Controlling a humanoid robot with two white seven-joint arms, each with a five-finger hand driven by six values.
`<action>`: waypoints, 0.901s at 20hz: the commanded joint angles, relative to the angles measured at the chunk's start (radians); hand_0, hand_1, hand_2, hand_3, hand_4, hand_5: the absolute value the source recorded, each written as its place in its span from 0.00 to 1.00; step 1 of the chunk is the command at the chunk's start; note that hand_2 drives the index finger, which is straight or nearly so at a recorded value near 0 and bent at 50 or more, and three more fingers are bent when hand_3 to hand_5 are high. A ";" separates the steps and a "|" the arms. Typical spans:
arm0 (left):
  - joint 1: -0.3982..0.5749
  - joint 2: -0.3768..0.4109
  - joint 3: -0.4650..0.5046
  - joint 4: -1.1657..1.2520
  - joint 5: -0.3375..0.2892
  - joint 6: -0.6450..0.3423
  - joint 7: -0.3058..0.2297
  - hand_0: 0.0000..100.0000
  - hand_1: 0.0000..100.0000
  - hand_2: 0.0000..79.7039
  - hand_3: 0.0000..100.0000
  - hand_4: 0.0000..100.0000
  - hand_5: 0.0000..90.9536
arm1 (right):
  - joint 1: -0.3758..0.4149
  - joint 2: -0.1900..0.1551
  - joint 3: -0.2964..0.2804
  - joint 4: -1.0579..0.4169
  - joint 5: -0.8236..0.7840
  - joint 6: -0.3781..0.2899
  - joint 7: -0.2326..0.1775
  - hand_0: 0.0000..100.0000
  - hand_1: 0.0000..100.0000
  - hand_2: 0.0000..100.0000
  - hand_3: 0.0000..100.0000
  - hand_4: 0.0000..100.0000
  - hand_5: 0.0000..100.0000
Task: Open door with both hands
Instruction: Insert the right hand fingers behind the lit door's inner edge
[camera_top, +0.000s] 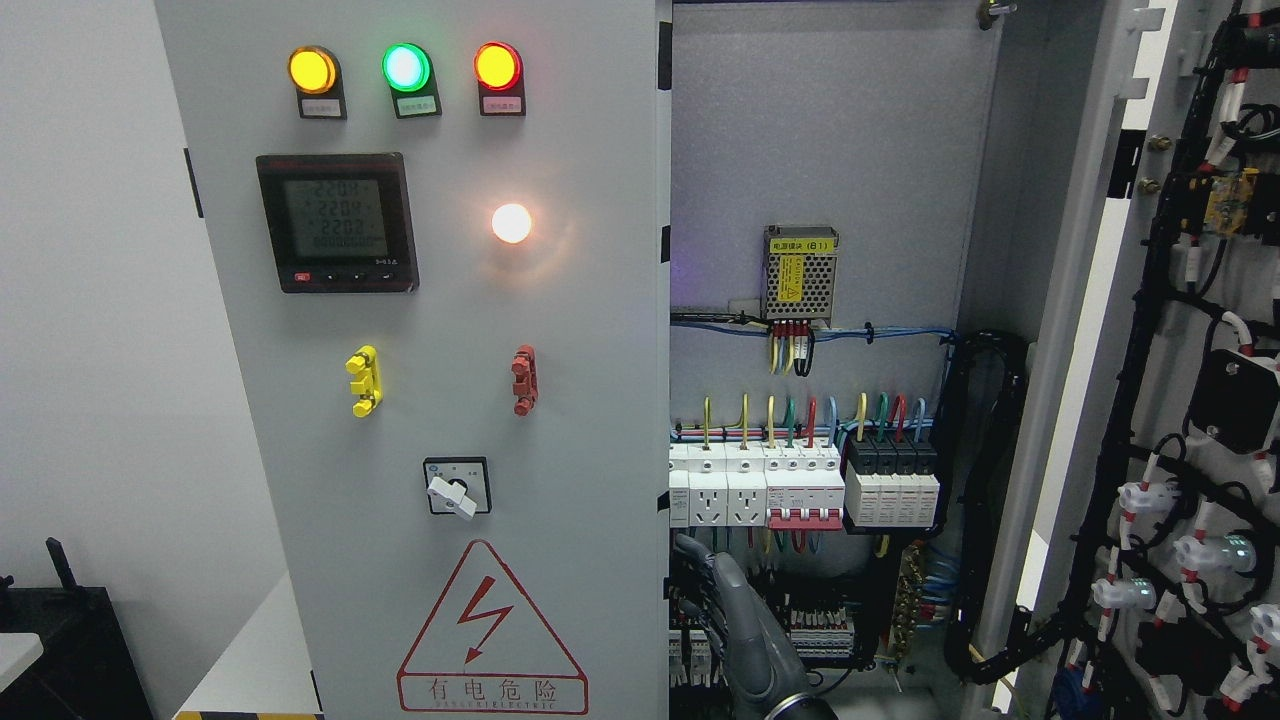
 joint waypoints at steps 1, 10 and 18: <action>0.031 0.000 -0.012 -0.009 0.001 0.000 0.000 0.00 0.00 0.00 0.00 0.03 0.00 | -0.011 -0.002 0.007 0.019 -0.011 0.002 0.005 0.00 0.00 0.00 0.00 0.00 0.00; 0.032 0.000 -0.012 -0.009 0.001 0.000 0.000 0.00 0.00 0.00 0.00 0.03 0.00 | -0.037 -0.005 0.007 0.048 -0.040 0.002 0.006 0.00 0.00 0.00 0.00 0.00 0.00; 0.031 0.000 -0.012 -0.009 -0.001 0.000 0.000 0.00 0.00 0.00 0.00 0.03 0.00 | -0.051 -0.012 -0.008 0.092 -0.043 -0.001 0.049 0.00 0.00 0.00 0.00 0.00 0.00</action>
